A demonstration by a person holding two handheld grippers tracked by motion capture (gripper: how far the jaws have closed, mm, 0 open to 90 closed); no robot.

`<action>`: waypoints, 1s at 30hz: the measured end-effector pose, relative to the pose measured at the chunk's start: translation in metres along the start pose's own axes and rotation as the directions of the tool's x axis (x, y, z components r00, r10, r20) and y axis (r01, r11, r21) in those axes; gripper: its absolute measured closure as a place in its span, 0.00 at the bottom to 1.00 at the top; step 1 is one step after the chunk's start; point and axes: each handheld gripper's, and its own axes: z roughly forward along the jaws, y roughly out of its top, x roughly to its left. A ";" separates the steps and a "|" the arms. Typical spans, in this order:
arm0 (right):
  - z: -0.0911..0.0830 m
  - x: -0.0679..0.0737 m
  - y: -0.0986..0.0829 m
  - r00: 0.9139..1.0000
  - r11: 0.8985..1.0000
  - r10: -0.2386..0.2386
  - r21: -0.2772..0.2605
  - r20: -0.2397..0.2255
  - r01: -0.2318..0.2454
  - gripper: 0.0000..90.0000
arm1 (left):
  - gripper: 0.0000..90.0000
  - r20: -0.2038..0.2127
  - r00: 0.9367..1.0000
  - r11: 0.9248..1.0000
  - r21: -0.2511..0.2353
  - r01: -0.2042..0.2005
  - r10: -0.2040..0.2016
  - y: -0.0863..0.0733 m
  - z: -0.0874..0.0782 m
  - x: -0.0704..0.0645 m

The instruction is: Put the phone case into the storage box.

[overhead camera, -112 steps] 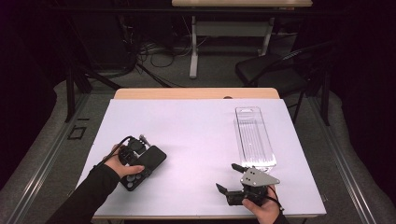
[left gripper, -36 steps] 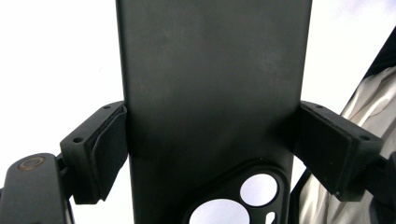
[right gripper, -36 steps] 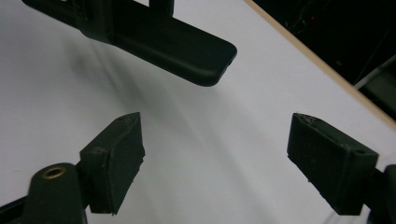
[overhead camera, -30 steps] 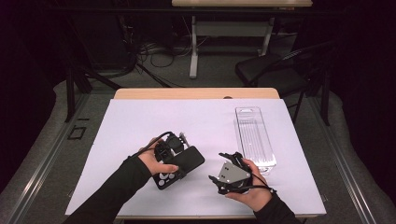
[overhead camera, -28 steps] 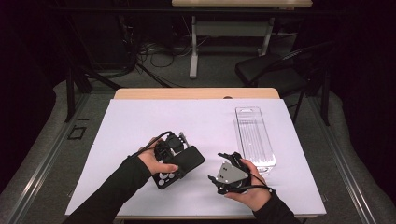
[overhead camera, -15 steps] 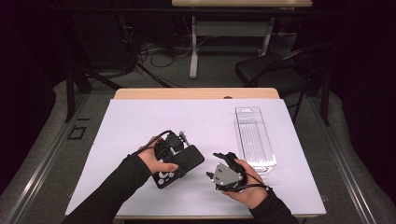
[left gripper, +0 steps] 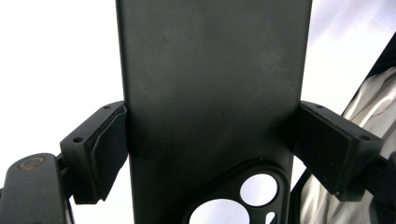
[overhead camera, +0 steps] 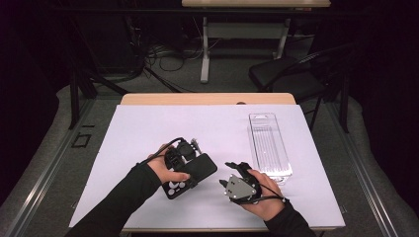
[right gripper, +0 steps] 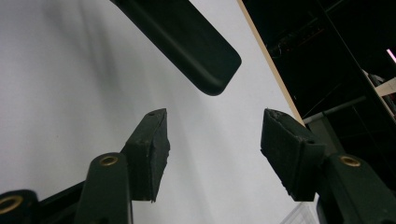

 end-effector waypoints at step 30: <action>0.002 0.011 0.000 0.999 0.999 -0.042 0.003 -0.016 0.042 0.45 | 0.16 0.010 0.999 0.999 0.036 -0.031 0.030 0.012 0.006 -0.007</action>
